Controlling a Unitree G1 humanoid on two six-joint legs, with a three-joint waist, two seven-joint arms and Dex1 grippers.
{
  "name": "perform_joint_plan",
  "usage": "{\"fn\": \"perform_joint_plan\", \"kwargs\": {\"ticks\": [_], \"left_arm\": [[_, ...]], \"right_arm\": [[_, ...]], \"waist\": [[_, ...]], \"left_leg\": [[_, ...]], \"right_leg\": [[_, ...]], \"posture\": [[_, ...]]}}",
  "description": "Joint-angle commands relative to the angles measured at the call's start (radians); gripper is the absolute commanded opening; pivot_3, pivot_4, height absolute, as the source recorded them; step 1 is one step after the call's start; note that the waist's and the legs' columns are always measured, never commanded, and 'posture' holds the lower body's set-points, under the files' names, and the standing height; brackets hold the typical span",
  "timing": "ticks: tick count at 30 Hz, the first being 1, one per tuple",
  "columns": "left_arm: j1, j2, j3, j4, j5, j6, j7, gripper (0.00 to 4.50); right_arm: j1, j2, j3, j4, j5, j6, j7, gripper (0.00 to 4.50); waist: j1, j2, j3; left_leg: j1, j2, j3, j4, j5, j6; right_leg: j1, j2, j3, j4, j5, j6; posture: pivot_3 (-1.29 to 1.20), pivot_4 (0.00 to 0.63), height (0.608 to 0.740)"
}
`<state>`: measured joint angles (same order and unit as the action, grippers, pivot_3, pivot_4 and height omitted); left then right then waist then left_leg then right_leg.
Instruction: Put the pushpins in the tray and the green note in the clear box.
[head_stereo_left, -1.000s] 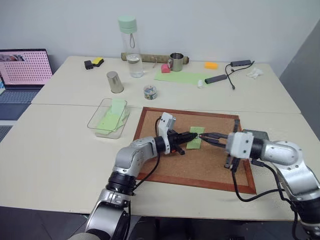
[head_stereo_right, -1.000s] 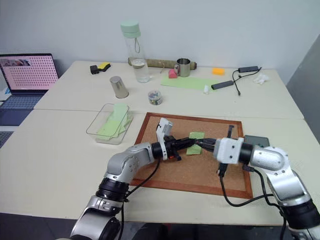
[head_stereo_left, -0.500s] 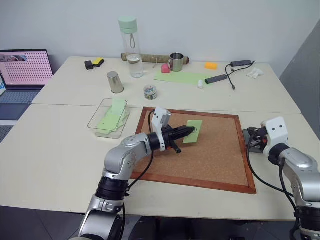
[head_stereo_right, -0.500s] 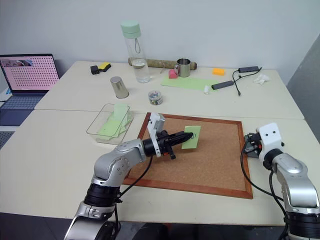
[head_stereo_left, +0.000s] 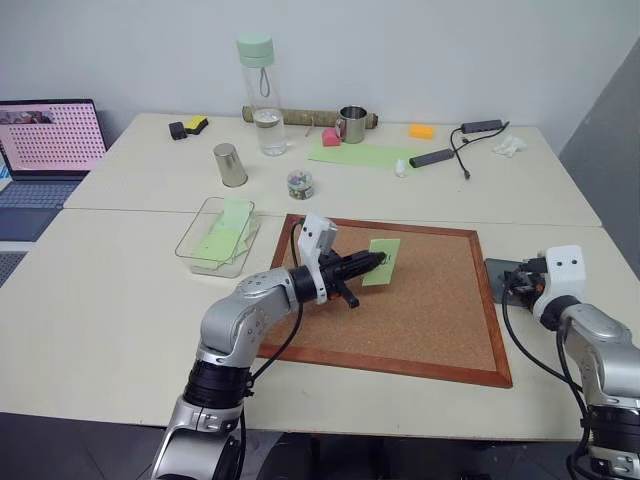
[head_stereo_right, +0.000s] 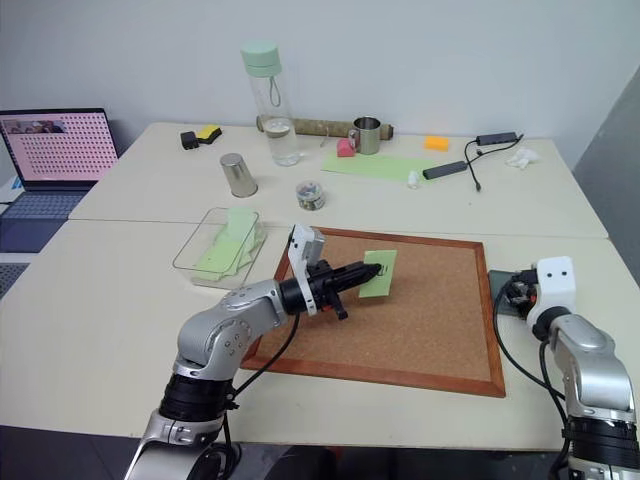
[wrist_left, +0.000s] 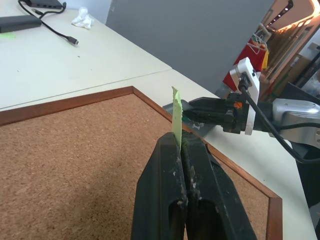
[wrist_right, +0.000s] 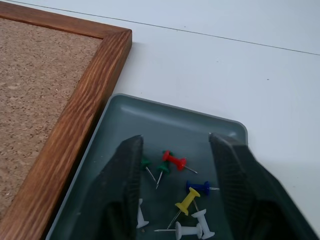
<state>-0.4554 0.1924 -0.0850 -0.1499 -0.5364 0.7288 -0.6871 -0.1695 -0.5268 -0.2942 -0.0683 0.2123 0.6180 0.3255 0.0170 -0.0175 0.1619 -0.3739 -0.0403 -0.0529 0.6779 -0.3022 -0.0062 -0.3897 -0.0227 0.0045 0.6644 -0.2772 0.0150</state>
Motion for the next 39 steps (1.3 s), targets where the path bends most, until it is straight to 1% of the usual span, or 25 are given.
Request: {"fn": "perform_joint_plan", "kwargs": {"ticks": [1, 4, 6, 7, 9, 10, 12, 15, 18, 22, 25, 30, 32, 33, 35, 36, 37, 39], "left_arm": [[0.003, 0.015, 0.029, -0.07, -0.023, -0.01, 0.016, 0.0], [0.011, 0.032, 0.063, -0.112, -0.034, 0.001, 0.044, 0.0], [0.021, 0.053, 0.094, -0.146, -0.039, 0.006, 0.073, 0.0], [0.026, 0.063, 0.11, -0.16, -0.038, 0.008, 0.087, 0.0], [0.037, 0.093, 0.156, -0.187, -0.039, 0.019, 0.119, 0.0], [0.041, 0.108, 0.178, -0.198, -0.042, 0.025, 0.132, 0.0], [0.05, 0.164, 0.241, -0.208, -0.026, 0.016, 0.153, 0.0], [0.045, 0.248, 0.318, -0.178, 0.005, -0.014, 0.176, 0.0], [0.001, 0.296, 0.369, -0.093, 0.066, -0.088, 0.232, 0.0], [-0.07, 0.334, 0.381, 0.049, 0.15, -0.173, 0.284, 0.0], [-0.098, 0.356, 0.361, 0.148, 0.196, -0.225, 0.284, 0.0], [-0.131, 0.368, 0.334, 0.289, 0.249, -0.245, 0.29, 0.0], [-0.142, 0.362, 0.322, 0.314, 0.259, -0.25, 0.291, 0.4], [-0.146, 0.36, 0.315, 0.321, 0.261, -0.25, 0.283, 0.45], [-0.148, 0.356, 0.307, 0.324, 0.261, -0.247, 0.27, 0.78], [-0.15, 0.355, 0.305, 0.323, 0.257, -0.245, 0.262, 1.04], [-0.15, 0.355, 0.304, 0.32, 0.254, -0.244, 0.258, 1.11], [-0.151, 0.359, 0.307, 0.312, 0.249, -0.238, 0.252, 1.58]], "right_arm": [[0.004, -0.036, -0.034, -0.093, 0.02, -0.018, 0.027, 3.13], [0.011, -0.072, -0.025, -0.157, 0.055, -0.055, 0.112, 3.67], [0.028, -0.11, -0.003, -0.203, 0.091, -0.124, 0.231, 4.16], [0.037, -0.128, 0.01, -0.232, 0.112, -0.155, 0.29, 4.3], [0.024, -0.153, 0.036, -0.322, 0.187, -0.188, 0.402, 4.3], [0.006, -0.16, 0.045, -0.358, 0.22, -0.184, 0.433, 4.3], [-0.079, -0.179, 0.088, -0.429, 0.315, -0.117, 0.493, 4.3], [-0.181, -0.183, 0.151, -0.458, 0.381, -0.053, 0.523, 4.3], [-0.241, -0.176, 0.194, -0.471, 0.415, -0.015, 0.524, 4.3], [-0.282, -0.159, 0.218, -0.473, 0.466, 0.022, 0.527, 4.3], [-0.307, -0.151, 0.231, -0.465, 0.486, 0.035, 0.528, 4.3], [-0.324, -0.15, 0.244, -0.456, 0.487, 0.038, 0.526, 4.3], [-0.321, -0.15, 0.242, -0.459, 0.489, 0.041, 0.517, 4.38], [-0.317, -0.15, 0.241, -0.463, 0.49, 0.043, 0.513, 4.38], [-0.311, -0.151, 0.24, -0.469, 0.49, 0.046, 0.505, 4.38], [-0.307, -0.153, 0.24, -0.472, 0.489, 0.046, 0.503, 4.38], [-0.304, -0.155, 0.239, -0.474, 0.489, 0.047, 0.502, 4.38], [-0.302, -0.157, 0.239, -0.476, 0.489, 0.048, 0.498, 4.38]], "waist": [[0.0, 0.0, 0.0], [0.0, 0.0, 0.0], [-0.001, 0.0, 0.0], [-0.001, 0.0, 0.0], [-0.005, 0.0, 0.0], [-0.009, 0.0, 0.0], [-0.019, 0.0, 0.001], [-0.021, 0.001, 0.001], [-0.015, 0.0, 0.002], [0.009, -0.001, 0.002], [0.008, -0.001, 0.002], [0.007, -0.001, 0.002], [0.006, -0.001, 0.002], [0.006, -0.001, 0.002], [0.006, -0.001, 0.002], [0.006, -0.001, 0.002], [0.006, -0.001, 0.002], [0.006, -0.001, 0.002]], "left_leg": [[0.0, 0.0, 0.0, 0.0, 0.0, 0.0], [0.0, 0.0, 0.0, 0.0, 0.0, 0.0], [0.0, 0.0, 0.0, 0.0, -0.001, 0.001], [0.0, 0.0, 0.0, 0.0, -0.001, 0.002], [0.0, 0.0, 0.0, 0.0, -0.001, 0.002], [0.0, 0.0, 0.0, 0.0, -0.001, 0.002], [0.001, 0.0, 0.0, 0.0, -0.001, 0.002], [0.002, 0.001, -0.001, -0.001, -0.001, 0.002], [0.001, 0.001, -0.003, -0.001, -0.001, 0.002], [-0.004, -0.001, -0.005, 0.002, -0.001, 0.002], [-0.005, -0.001, -0.007, 0.002, 0.0, -0.001], [-0.008, -0.001, -0.006, 0.001, 0.001, -0.001], [-0.008, -0.001, -0.006, 0.001, 0.001, -0.001], [-0.009, 0.0, -0.006, 0.001, 0.001, -0.001], [-0.01, 0.0, -0.006, 0.001, 0.001, -0.001], [-0.011, -0.001, -0.006, 0.001, 0.001, -0.001], [-0.011, -0.001, -0.006, 0.001, 0.001, -0.001], [-0.011, -0.001, -0.006, 0.001, 0.001, -0.001]], "right_leg": [[0.0, 0.0, 0.0, 0.0, 0.0, 0.0], [0.0, 0.0, 0.0, 0.0, 0.0, 0.0], [0.0, 0.0, 0.0, 0.0, 0.0, 0.0], [0.0, 0.0, 0.0, 0.0, 0.0, 0.0], [0.0, 0.0, 0.0, 0.0, 0.0, 0.0], [0.0, 0.0, 0.0, 0.0, 0.0, 0.0], [0.0, 0.001, 0.0, 0.0, 0.0, 0.0], [0.0, 0.001, 0.0, 0.001, 0.0, 0.0], [0.001, 0.001, -0.003, -0.001, 0.0, 0.0], [-0.001, -0.002, -0.005, -0.003, 0.0, 0.0], [-0.002, -0.002, -0.007, -0.004, 0.001, 0.0], [-0.006, -0.002, -0.007, -0.003, 0.001, 0.0], [-0.007, -0.002, -0.007, -0.002, 0.001, 0.0], [-0.007, -0.002, -0.007, -0.002, 0.001, 0.0], [-0.008, -0.002, -0.007, -0.002, 0.001, 0.0], [-0.009, -0.002, -0.007, -0.002, 0.001, 0.0], [-0.009, -0.002, -0.007, -0.001, 0.001, 0.0], [-0.01, -0.002, -0.007, -0.001, 0.001, 0.0]], "posture": [[0.0, 0.15, 0.74], [0.0, 0.15, 0.74], [0.0, 0.15, 0.74], [0.0, 0.15, 0.74], [0.0, 0.15, 0.74], [0.0, 0.15, 0.74], [0.0, 0.15, 0.74], [0.0, 0.15, 0.74], [0.0, 0.15, 0.74], [0.0, 0.15, 0.74], [0.0, 0.15, 0.74], [0.0, 0.15, 0.74], [0.0, 0.15, 0.74], [0.0, 0.15, 0.74], [0.0, 0.15, 0.74], [0.0, 0.15, 0.74], [0.0, 0.15, 0.74], [0.0, 0.15, 0.74]]}}
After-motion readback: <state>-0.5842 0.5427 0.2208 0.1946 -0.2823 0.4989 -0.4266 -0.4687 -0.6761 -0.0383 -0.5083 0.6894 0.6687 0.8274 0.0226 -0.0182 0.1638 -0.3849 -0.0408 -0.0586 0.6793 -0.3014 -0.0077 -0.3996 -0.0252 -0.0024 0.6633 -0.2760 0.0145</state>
